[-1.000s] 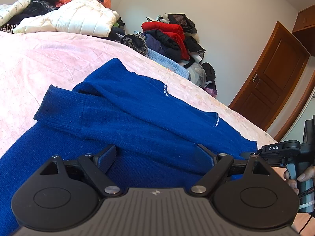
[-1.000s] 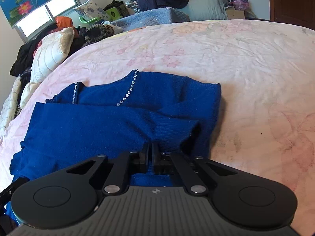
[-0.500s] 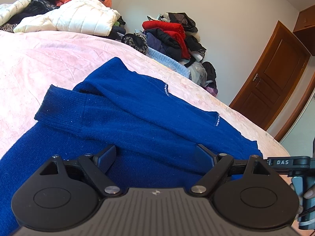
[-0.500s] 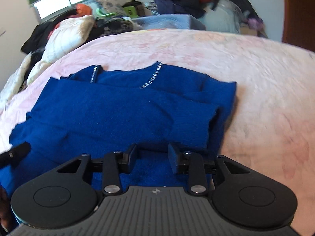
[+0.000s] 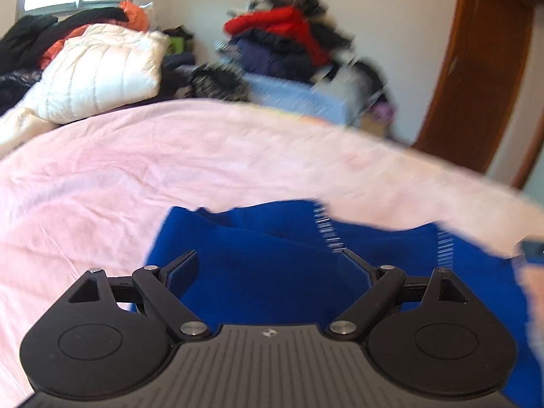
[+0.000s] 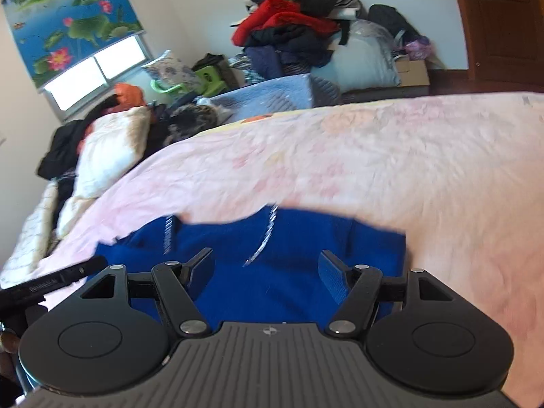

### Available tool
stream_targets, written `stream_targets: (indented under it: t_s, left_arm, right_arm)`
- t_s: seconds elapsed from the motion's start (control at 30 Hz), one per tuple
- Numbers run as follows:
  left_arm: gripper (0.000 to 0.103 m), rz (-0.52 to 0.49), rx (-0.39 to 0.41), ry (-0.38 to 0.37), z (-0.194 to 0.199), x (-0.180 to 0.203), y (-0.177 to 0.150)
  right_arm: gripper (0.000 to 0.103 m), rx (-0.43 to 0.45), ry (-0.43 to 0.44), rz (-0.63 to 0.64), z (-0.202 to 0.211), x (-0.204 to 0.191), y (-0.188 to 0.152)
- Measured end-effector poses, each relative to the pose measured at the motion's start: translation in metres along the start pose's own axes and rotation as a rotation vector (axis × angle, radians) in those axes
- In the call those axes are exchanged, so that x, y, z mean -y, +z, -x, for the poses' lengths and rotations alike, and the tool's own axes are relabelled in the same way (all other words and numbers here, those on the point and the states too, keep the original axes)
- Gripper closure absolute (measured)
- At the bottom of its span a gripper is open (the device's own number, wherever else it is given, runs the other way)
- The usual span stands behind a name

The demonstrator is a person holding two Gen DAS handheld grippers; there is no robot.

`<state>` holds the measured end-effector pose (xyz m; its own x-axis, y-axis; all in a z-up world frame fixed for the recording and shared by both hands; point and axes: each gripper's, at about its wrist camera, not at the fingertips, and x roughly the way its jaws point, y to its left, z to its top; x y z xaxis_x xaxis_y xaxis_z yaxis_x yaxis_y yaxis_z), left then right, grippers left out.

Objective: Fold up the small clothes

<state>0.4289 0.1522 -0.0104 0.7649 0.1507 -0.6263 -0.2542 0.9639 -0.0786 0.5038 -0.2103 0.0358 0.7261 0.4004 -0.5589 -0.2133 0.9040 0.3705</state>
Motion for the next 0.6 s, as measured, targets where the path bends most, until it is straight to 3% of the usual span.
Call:
stream_targets:
  t_s: [0.07,0.17,0.23,0.37,0.47,0.53,0.6]
  left_arm:
    - [0.014,-0.039,-0.054,0.053,-0.024,0.002,0.005]
    - [0.013,-0.054,-0.091,0.078,-0.048,-0.004,0.005]
    - [0.006,-0.042,-0.082,0.06,-0.054,-0.014,0.004]
    - [0.005,-0.052,-0.06,0.05,-0.053,-0.022,0.0]
    - [0.006,-0.08,-0.063,0.071,-0.049,-0.014,0.004]
    - [0.007,-0.069,-0.083,0.0,-0.038,-0.014,0.013]
    - [0.006,-0.046,-0.053,-0.135,-0.021,-0.015,0.026]
  right_arm:
    - [0.032,-0.037,-0.017,-0.011,-0.02,0.004,0.012]
    - [0.033,-0.193,-0.019,0.016,-0.056,0.007,0.016]
    - [0.035,-0.26,-0.121,0.066,-0.074,0.009,0.005]
    - [0.037,-0.203,-0.047,0.053,-0.066,0.026,-0.006]
    - [0.042,-0.225,-0.069,0.091,-0.062,0.015,0.004]
    - [0.041,-0.172,0.018,0.147,-0.05,0.002,0.019]
    - [0.04,-0.134,0.093,0.234,-0.047,-0.011,0.035]
